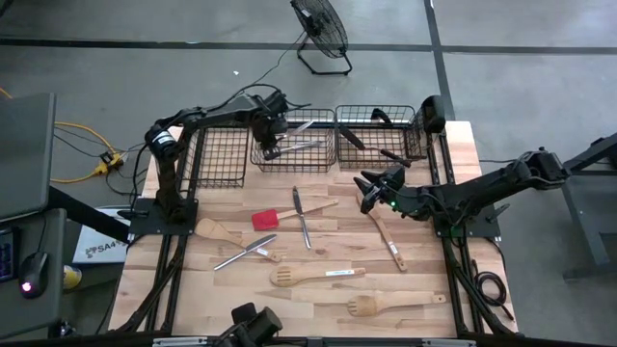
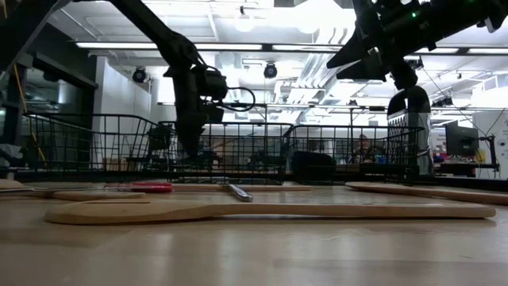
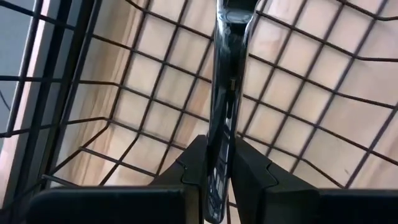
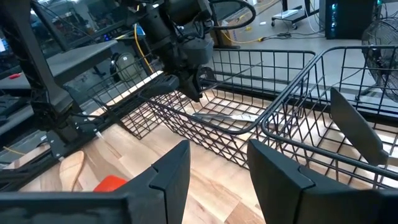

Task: Pick & Place Kitchen Items
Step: Put the table knife into the middle wire basket

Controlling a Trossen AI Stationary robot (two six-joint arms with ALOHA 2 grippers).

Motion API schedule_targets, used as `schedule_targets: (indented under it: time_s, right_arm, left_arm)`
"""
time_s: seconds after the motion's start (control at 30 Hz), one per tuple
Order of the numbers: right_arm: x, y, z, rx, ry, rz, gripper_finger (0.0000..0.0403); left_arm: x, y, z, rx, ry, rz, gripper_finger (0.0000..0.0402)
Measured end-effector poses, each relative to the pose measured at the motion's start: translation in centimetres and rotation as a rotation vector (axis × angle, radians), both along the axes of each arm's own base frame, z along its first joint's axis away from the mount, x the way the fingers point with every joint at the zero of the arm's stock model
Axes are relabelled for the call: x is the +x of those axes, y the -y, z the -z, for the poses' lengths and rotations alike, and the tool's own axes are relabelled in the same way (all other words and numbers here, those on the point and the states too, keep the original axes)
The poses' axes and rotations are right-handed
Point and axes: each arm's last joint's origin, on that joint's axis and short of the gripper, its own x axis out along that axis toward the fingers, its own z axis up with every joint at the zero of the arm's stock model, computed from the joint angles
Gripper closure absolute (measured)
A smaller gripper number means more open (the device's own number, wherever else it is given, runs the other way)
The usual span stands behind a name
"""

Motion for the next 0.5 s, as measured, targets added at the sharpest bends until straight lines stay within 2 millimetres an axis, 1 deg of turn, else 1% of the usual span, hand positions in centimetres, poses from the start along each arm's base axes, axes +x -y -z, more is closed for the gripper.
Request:
schedule_targets:
  time_s: [0.17, 0.5]
  right_arm:
    - [0.0, 0.0, 0.0, 0.002, 0.003, 0.004, 0.0251]
    - [0.0, 0.0, 0.0, 0.011, 0.008, 0.022, 0.0251]
  left_arm:
    - [0.2, 0.3, 0.0, -0.004, -0.005, 0.026, 0.036]
    - [1.5, 0.6, -1.7, -0.083, 0.105, -0.044, 0.036]
